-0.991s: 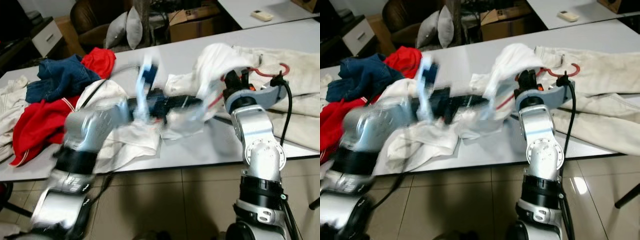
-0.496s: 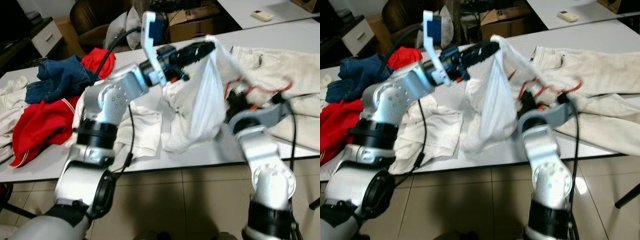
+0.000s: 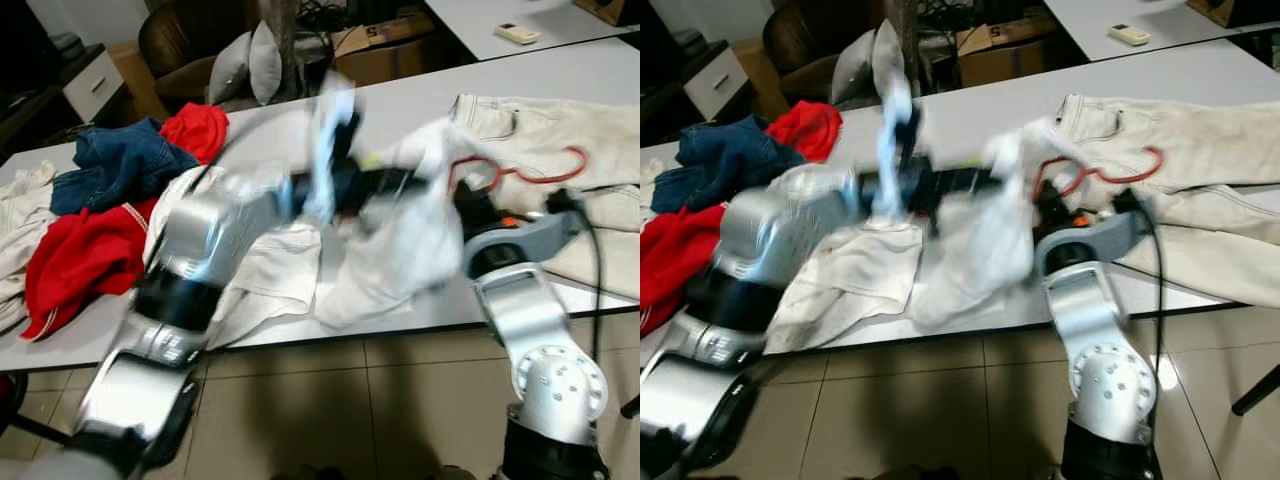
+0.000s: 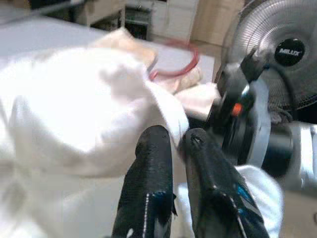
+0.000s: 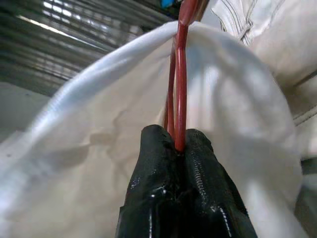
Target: Hang hanger
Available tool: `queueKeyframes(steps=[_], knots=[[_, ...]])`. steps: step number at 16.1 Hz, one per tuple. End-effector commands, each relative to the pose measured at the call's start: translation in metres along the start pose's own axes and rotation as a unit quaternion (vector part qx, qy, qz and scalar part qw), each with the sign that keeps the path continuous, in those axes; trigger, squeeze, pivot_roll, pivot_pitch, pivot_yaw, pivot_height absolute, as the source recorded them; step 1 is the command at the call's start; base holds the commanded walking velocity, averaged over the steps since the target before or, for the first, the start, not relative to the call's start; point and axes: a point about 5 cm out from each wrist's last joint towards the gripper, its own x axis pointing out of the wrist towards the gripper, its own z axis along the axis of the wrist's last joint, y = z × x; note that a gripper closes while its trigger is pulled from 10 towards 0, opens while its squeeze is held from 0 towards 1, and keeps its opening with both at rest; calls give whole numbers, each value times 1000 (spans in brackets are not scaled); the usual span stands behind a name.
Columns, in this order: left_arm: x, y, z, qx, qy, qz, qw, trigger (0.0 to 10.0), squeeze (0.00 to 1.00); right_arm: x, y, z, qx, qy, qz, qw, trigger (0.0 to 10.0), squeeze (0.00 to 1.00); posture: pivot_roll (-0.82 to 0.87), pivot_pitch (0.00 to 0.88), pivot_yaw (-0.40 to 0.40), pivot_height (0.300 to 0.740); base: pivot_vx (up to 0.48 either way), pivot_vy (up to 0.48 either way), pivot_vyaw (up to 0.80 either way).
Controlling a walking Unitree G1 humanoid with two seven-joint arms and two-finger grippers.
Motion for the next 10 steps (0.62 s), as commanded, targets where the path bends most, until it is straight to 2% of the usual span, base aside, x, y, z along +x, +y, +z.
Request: queueKeyframes(steps=[1, 3, 5, 7, 8, 9, 10], knots=[[-8, -4, 13, 7, -15, -7, 1000, 10000, 1000, -3, 0, -6, 8, 13, 4, 1000, 10000, 0, -153, 0, 227, 740, 0, 0, 0], [-20, -14, 8, 16, 22, -44, 999, 10000, 1000, -5, -6, -3, 23, 12, 0, 1000, 10000, 0, -136, 0, 204, 740, 0, 0, 0], [-33, -21, -1, 1, 47, -61, 997, 10000, 1000, -6, -7, 4, 57, -6, 12, 998, 10000, 0, -127, 0, 196, 740, 0, 0, 0], [-40, -19, -4, -6, 34, -39, 999, 10000, 1000, -7, -9, 6, 54, -11, 11, 998, 10000, 0, -129, 0, 201, 740, 0, 0, 0], [-48, -7, 3, -17, -16, 38, 999, 10000, 1000, -8, -9, 7, 24, -3, 13, 1000, 10000, 0, -130, 0, 203, 740, 0, 0, 0], [-60, 5, 6, -32, -57, 108, 992, 10000, 839, -10, -8, 8, -1, 6, 17, 1000, 10000, 0, -128, 11, 205, 740, 0, 0, 0], [-71, 13, 4, -25, -81, 167, 982, 10000, 0, -13, -7, 8, -20, 12, 23, 999, 10000, 0, -126, 17, 203, 740, 0, 0, 0]])
